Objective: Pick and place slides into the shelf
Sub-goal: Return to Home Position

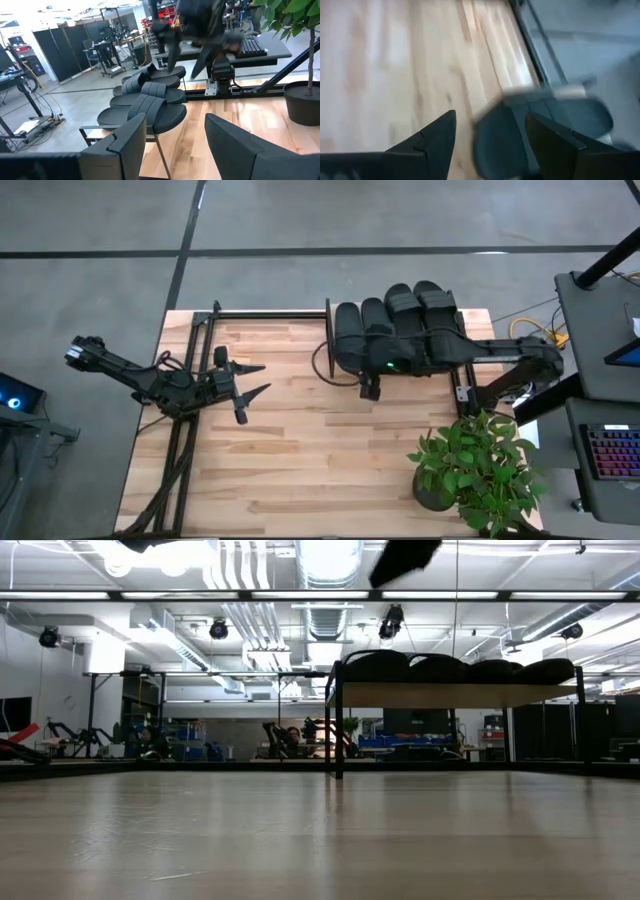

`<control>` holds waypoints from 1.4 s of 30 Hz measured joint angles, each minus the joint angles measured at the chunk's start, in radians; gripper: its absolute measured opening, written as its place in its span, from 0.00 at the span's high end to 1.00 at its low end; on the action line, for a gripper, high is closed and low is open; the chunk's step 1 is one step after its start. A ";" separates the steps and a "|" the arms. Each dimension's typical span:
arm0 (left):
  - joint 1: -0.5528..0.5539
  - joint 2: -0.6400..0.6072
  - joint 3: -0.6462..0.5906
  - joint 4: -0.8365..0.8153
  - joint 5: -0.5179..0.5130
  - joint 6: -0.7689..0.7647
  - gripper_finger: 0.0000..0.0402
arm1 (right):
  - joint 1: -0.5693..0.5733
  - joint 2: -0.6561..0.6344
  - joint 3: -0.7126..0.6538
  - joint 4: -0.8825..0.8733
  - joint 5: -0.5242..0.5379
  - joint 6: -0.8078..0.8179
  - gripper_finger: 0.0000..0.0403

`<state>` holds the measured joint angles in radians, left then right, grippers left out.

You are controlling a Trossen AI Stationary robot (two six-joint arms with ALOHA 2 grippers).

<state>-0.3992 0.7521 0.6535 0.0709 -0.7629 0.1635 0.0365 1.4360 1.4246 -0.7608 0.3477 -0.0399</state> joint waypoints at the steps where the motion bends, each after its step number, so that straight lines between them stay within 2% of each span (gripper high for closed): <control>1: 0.000 0.000 0.001 0.000 0.001 0.000 0.53 | 0.022 -0.024 -0.010 0.046 -0.003 0.005 0.45; 6: 0.000 -0.001 0.001 0.000 0.001 0.000 0.53 | 0.184 -0.192 -0.145 0.308 -0.001 -0.078 0.55; 10: 0.000 0.001 -0.002 0.000 0.000 0.001 0.53 | 0.318 -0.323 -0.295 0.457 0.068 -0.143 0.66; 14: 0.000 0.000 -0.001 0.008 -0.001 0.001 0.53 | 0.358 -0.441 -0.438 0.543 0.099 -0.159 0.80; 18: 0.000 0.000 -0.002 0.007 -0.001 0.004 0.53 | 0.300 -0.519 -0.599 0.706 0.022 -0.190 0.95; 23: 0.000 0.002 -0.002 0.019 -0.001 0.010 0.53 | 0.133 -0.545 -0.755 0.916 -0.208 -0.197 0.98; 29: 0.000 0.002 -0.002 0.019 -0.001 0.010 0.53 | -0.097 -0.499 -0.823 1.002 -0.438 -0.166 0.98; 34: 0.000 0.003 -0.005 0.018 -0.002 0.010 0.53 | -0.164 -0.519 -0.843 0.999 -0.450 -0.207 0.98; 37: 0.000 0.005 -0.006 0.017 -0.008 0.010 0.53 | -0.168 -0.592 -0.862 0.998 -0.450 -0.224 0.98; 42: 0.000 0.005 -0.006 0.017 -0.029 0.010 0.53 | -0.168 -0.773 -0.907 0.874 -0.425 -0.205 0.98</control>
<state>-0.3988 0.7570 0.6479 0.0876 -0.7918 0.1738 -0.1314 0.6633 0.5174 0.1132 -0.0778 -0.2446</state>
